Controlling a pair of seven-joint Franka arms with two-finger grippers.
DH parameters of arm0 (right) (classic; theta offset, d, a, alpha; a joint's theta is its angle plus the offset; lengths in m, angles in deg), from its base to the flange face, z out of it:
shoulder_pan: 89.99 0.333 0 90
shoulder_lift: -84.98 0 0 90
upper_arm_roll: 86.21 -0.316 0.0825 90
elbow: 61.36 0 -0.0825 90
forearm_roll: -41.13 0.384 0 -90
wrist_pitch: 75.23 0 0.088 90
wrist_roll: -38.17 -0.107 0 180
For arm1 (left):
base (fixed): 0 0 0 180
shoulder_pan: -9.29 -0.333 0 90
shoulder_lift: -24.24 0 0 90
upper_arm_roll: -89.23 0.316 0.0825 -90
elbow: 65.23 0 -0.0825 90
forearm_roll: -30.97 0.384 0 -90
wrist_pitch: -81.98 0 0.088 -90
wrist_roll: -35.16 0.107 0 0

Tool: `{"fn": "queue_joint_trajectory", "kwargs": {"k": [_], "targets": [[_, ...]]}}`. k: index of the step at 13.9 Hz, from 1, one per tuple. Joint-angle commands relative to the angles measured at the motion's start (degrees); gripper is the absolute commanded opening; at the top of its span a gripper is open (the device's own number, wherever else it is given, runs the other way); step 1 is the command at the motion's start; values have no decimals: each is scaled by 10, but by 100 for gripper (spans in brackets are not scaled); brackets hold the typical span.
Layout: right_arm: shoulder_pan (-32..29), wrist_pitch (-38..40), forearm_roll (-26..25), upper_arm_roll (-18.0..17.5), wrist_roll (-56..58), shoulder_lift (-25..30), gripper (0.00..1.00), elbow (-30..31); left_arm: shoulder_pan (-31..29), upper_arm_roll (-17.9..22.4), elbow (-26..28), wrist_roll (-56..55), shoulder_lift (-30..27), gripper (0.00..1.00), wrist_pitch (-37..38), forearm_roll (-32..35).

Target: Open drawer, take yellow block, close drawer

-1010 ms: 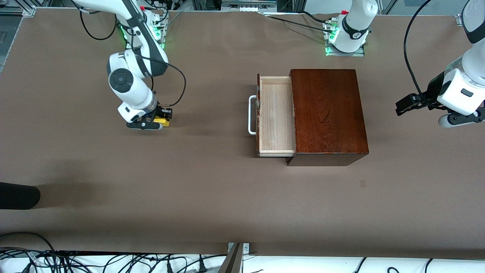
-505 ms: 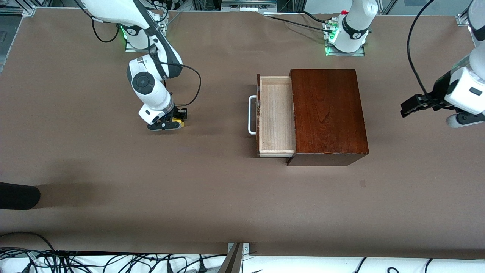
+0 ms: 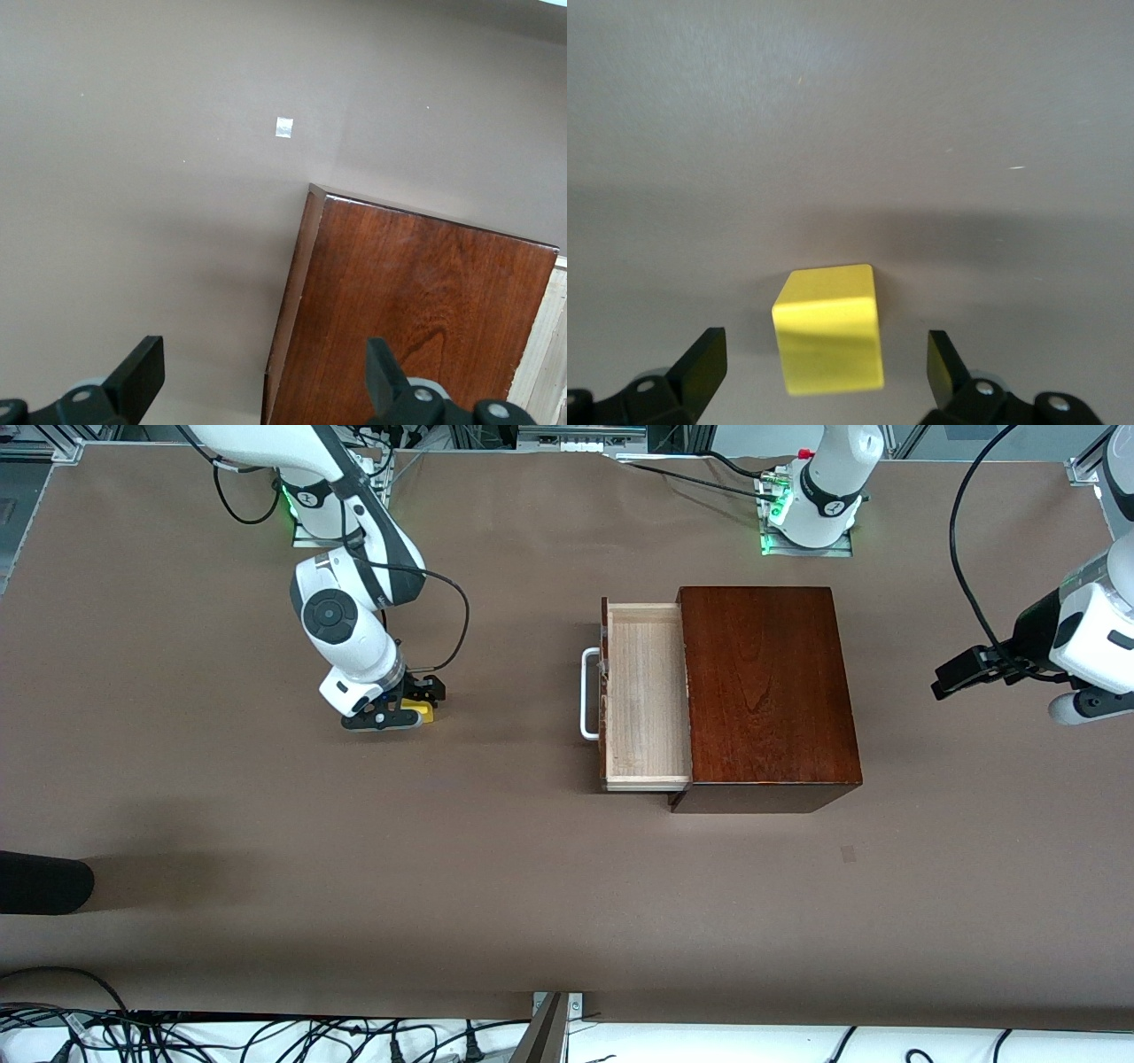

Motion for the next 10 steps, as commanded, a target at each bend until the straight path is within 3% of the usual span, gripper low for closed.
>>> {"fn": "queue_joint_trajectory", "kwargs": {"k": [1, 5, 8, 10], "targets": [[-2, 134, 15, 44, 18, 35, 100, -76, 20, -11, -19, -42, 7, 100, 6, -11], [-2, 278, 61, 139, 76, 49, 100, -194, 81, -33, -55, -197, 26, 100, 38, -11], [-2, 364, 63, 210, 107, 49, 100, -283, 140, -33, -102, -322, 58, 100, 66, -36], [-2, 405, 55, 237, 120, 48, 100, -325, 176, -33, -104, -407, 67, 100, 66, -59]]}}
